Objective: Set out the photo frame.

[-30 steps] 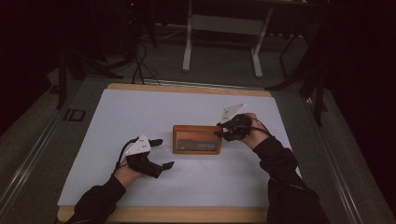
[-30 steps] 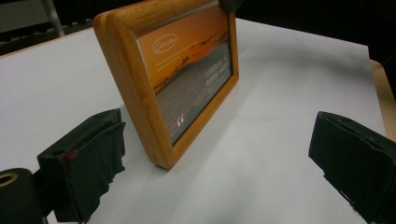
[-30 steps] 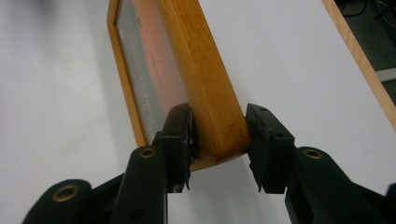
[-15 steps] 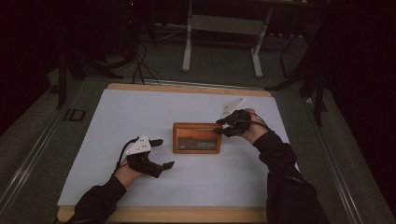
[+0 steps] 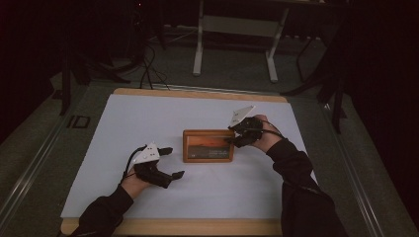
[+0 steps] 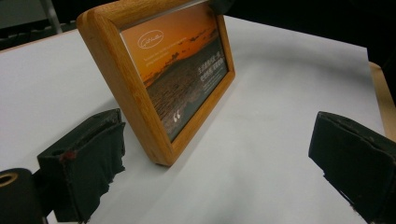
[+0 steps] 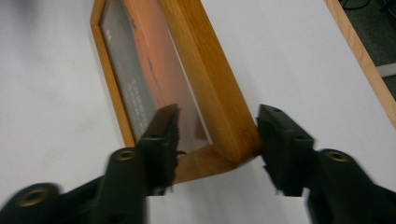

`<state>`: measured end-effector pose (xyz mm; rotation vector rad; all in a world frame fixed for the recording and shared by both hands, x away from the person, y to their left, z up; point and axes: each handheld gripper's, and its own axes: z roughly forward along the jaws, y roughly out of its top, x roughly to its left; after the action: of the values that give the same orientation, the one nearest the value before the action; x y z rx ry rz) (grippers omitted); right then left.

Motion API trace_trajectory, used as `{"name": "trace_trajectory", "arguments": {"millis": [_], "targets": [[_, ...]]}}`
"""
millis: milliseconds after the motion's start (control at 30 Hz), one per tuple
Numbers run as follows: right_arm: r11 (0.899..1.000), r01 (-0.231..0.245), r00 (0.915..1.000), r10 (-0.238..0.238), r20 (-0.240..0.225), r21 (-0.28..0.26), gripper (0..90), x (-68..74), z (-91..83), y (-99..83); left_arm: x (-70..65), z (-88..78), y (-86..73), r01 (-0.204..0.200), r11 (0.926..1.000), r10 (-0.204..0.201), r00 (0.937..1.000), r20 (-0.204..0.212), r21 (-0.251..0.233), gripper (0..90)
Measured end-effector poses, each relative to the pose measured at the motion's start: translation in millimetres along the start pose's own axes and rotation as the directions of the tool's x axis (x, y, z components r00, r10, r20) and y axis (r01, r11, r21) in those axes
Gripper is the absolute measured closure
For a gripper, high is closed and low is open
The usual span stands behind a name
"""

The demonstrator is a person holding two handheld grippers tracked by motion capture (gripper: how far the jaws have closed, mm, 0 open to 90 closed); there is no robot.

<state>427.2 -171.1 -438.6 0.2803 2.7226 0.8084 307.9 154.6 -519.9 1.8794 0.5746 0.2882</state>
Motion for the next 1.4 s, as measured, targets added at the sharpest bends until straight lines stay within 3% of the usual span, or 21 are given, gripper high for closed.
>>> {"name": "trace_trajectory", "arguments": {"millis": [133, 267, 367, 400, 533, 567, 733, 767, 800, 867, 1067, 1233, 1400], "targets": [[0.999, -0.033, 0.9989, 0.033, 0.032, -0.014, 32.2, 3.5, -0.9, -1.9, -0.3, -0.2, -0.2, 0.000, 1.0000, 0.000, 1.0000, 0.002, -0.003, 4.1], [0.997, -0.074, 0.9968, 0.075, 0.027, -0.037, 20.9, 6.7, -5.2, -7.8, -0.8, -0.5, -0.2, -0.004, 1.0000, 0.004, 1.0000, 0.001, -0.005, 4.1], [0.991, -0.096, 0.9949, 0.098, 0.023, -0.090, 13.8, 10.7, -9.6, -13.1, -0.9, -0.3, 0.0, -0.006, 1.0000, 0.006, 1.0000, 0.001, -0.004, 4.0], [0.988, -0.103, 0.9941, 0.106, 0.022, -0.112, 13.7, 12.8, -11.8, -15.3, -1.0, -0.1, 0.0, -0.004, 1.0000, 0.004, 1.0000, 0.001, -0.004, 4.0], [0.987, -0.114, 0.9926, 0.118, 0.027, -0.117, 13.6, 15.0, -15.3, -17.9, -1.9, 0.2, 0.2, -0.006, 1.0000, 0.006, 1.0000, 0.002, 0.000, 4.1], [0.976, -0.158, 0.9852, 0.166, 0.042, -0.151, 13.7, 18.4, -20.4, -23.4, -2.1, 0.2, 0.2, -0.008, 1.0000, 0.008, 1.0000, 0.001, 0.000, 4.1], [0.961, -0.193, 0.9773, 0.206, 0.050, -0.196, 13.9, 27.0, -25.4, -34.3, -3.2, 0.5, -0.1, -0.011, 0.9999, 0.011, 0.9999, 0.005, -0.002, 4.1], [0.952, -0.210, 0.9738, 0.224, 0.039, -0.223, 13.8, 32.7, -26.2, -40.2, -3.3, 0.6, -0.1, -0.011, 0.9999, 0.011, 0.9999, 0.006, -0.001, 4.0], [0.952, -0.210, 0.9738, 0.224, 0.039, -0.223, 13.8, 32.7, -26.2, -40.2, -3.3, 0.6, -0.1, -0.011, 0.9999, 0.011, 0.9999, 0.006, -0.001, 4.0], [0.941, -0.232, 0.9692, 0.245, 0.023, -0.246, 13.8, 40.4, -25.6, -48.5, -4.1, 0.7, -0.3, -0.014, 0.9999, 0.014, 0.9999, 0.008, 0.000, 4.0], [0.931, -0.259, 0.9625, 0.271, 0.013, -0.259, 13.7, 55.5, -21.9, -64.2, -4.5, 0.4, -0.4, -0.015, 0.9999, 0.015, 0.9999, 0.006, 0.001, 4.0], [0.909, -0.293, 0.9531, 0.302, -0.014, -0.298, 13.6, 66.5, -21.5, -75.1, -4.4, -0.9, -0.8, -0.015, 0.9999, 0.015, 0.9999, 0.003, 0.002, 4.0], [0.906, -0.299, 0.9516, 0.306, -0.022, -0.299, 13.6, 78.4, -20.9, -85.2, -3.8, -1.8, -1.5, -0.013, 0.9999, 0.013, 0.9999, 0.002, 0.001, 4.0]]}}
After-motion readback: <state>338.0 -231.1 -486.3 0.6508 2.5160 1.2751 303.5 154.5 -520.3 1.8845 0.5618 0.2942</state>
